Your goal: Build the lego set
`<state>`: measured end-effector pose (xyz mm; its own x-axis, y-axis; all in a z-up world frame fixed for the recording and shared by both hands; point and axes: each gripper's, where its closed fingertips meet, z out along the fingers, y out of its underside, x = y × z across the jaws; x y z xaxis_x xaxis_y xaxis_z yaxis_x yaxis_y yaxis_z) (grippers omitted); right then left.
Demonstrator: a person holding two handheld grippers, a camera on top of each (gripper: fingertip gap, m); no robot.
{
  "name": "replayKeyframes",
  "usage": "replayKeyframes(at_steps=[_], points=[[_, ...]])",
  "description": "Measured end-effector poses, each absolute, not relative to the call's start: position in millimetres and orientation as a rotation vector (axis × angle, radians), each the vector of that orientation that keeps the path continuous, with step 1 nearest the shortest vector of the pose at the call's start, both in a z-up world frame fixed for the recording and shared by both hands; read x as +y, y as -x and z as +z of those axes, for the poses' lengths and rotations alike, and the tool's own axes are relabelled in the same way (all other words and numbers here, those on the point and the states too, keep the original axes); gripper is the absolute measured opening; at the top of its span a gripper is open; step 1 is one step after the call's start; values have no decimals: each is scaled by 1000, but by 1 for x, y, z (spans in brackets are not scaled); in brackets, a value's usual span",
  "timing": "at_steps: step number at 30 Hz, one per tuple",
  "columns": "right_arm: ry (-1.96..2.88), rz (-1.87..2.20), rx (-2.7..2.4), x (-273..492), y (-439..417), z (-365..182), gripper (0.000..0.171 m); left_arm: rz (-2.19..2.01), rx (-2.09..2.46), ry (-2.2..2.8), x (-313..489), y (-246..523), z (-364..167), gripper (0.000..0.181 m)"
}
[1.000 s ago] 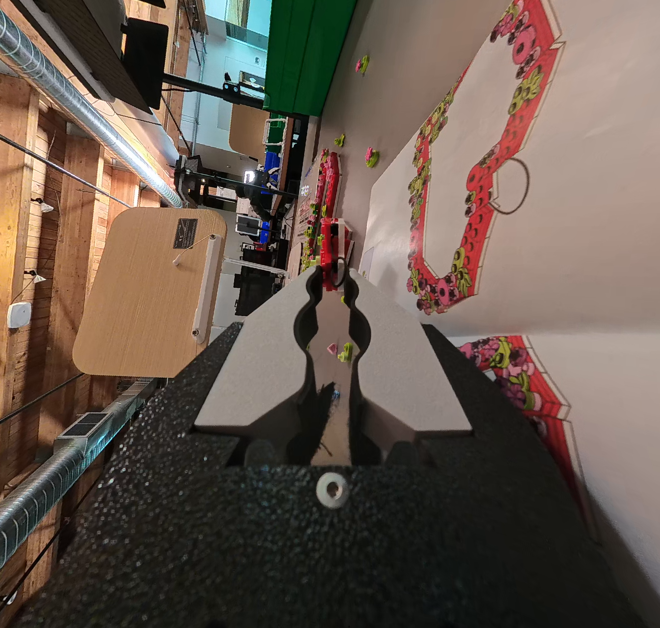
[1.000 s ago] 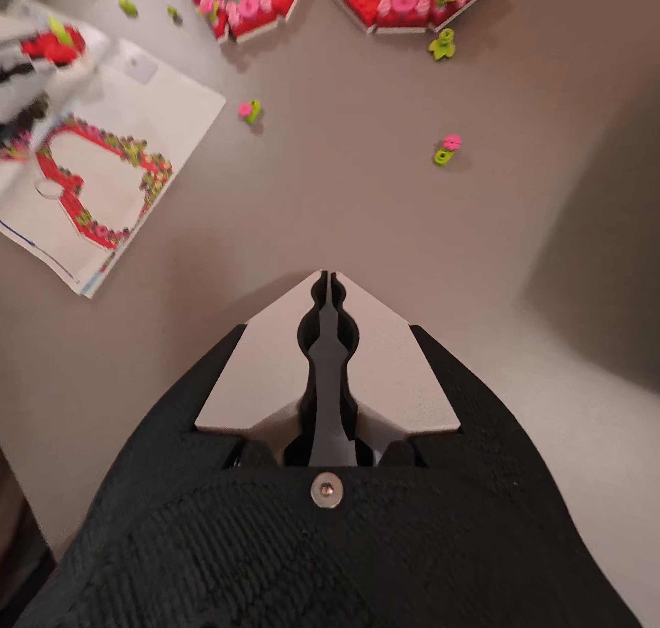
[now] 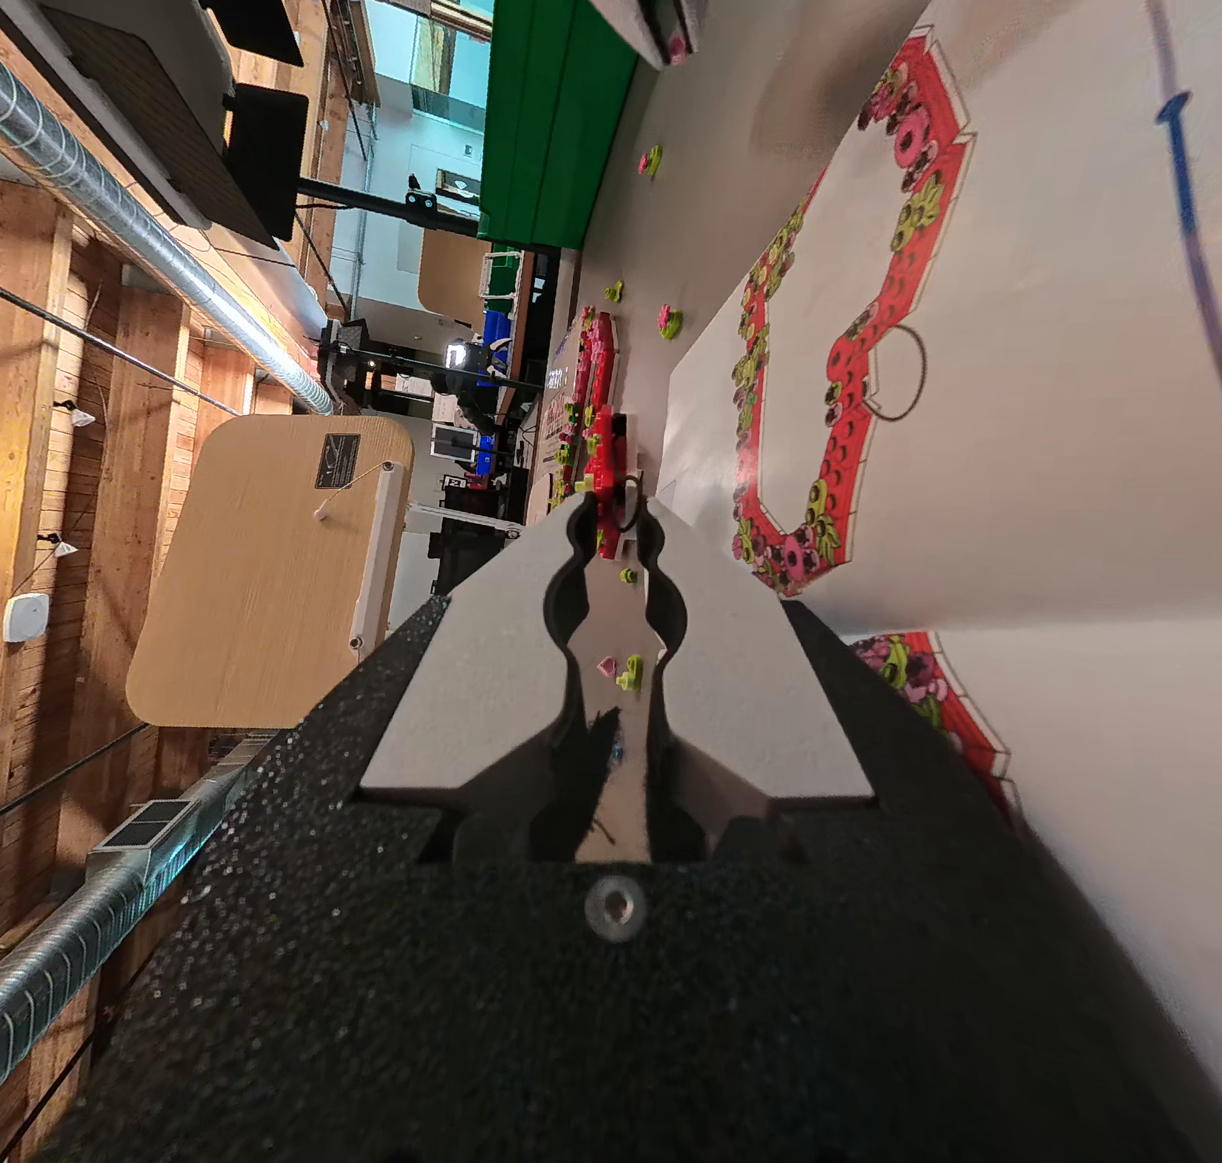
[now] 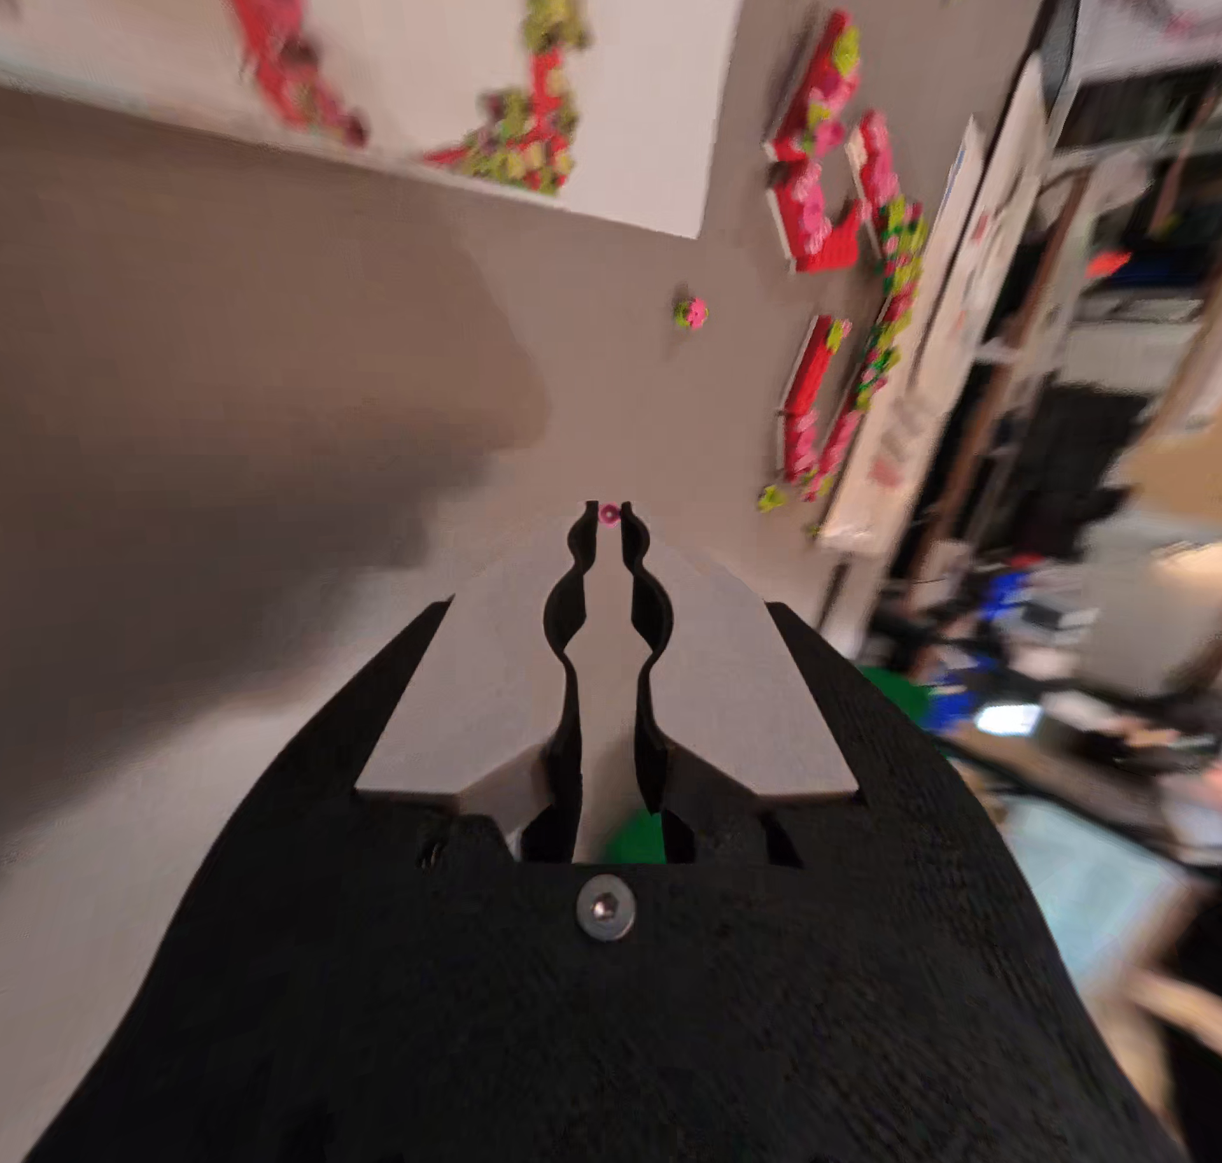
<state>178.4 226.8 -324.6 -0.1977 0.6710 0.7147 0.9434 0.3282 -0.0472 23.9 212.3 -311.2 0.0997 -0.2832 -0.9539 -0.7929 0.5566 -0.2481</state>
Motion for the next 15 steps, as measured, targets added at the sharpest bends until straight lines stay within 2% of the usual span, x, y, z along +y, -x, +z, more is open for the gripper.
replayKeyframes(at_steps=[5,12,15], points=[[832,-930,-2332,225,-174,-337,5,487,1473,978,213,-23,-311,10],[535,-912,-2483,213,-166,-346,6,482,1469,983,212,-23,-311,10],[517,-900,-2488,212,-165,-348,12,481,1471,983,212,-23,-311,10]])
